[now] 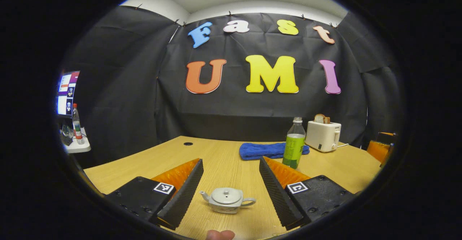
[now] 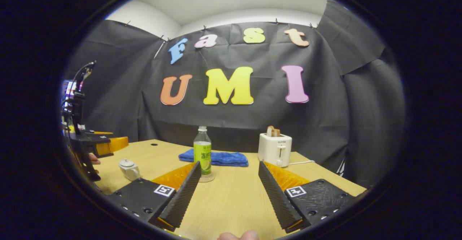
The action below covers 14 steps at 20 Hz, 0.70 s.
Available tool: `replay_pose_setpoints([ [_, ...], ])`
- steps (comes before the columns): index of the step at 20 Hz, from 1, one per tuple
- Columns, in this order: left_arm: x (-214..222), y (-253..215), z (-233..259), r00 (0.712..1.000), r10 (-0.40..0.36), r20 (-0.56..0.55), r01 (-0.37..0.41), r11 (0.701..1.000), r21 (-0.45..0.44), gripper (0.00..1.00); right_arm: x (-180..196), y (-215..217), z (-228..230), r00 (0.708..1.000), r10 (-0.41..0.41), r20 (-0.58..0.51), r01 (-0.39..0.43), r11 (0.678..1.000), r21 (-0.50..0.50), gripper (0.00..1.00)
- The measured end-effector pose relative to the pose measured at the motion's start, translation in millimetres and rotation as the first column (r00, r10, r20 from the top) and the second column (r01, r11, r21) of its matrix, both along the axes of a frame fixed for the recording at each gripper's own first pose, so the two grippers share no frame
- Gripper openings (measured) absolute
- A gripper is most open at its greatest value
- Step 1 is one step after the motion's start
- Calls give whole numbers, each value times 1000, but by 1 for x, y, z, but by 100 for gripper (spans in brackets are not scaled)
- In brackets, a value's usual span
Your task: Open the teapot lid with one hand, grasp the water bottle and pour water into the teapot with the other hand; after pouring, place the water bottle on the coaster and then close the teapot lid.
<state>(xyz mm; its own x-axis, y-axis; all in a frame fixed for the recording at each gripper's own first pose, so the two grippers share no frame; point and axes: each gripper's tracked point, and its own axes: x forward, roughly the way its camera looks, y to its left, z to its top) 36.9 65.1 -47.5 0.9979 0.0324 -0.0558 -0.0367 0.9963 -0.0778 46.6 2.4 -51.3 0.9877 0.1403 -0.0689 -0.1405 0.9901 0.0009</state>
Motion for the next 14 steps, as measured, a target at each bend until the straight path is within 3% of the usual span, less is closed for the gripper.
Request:
replay_pose_setpoints([
  [5,-25,-35,32,998,-57,22,56,998,27,97,-8,-5,15,999,-46,10,46,999,-1,96],
  [11,-43,-43,40,999,-41,22,41,999,25,97,-28,-15,32,995,-88,46,89,996,-18,98],
  [14,-50,-55,46,996,-73,46,72,997,24,97,-32,-14,34,994,-99,45,100,995,-26,96],
])
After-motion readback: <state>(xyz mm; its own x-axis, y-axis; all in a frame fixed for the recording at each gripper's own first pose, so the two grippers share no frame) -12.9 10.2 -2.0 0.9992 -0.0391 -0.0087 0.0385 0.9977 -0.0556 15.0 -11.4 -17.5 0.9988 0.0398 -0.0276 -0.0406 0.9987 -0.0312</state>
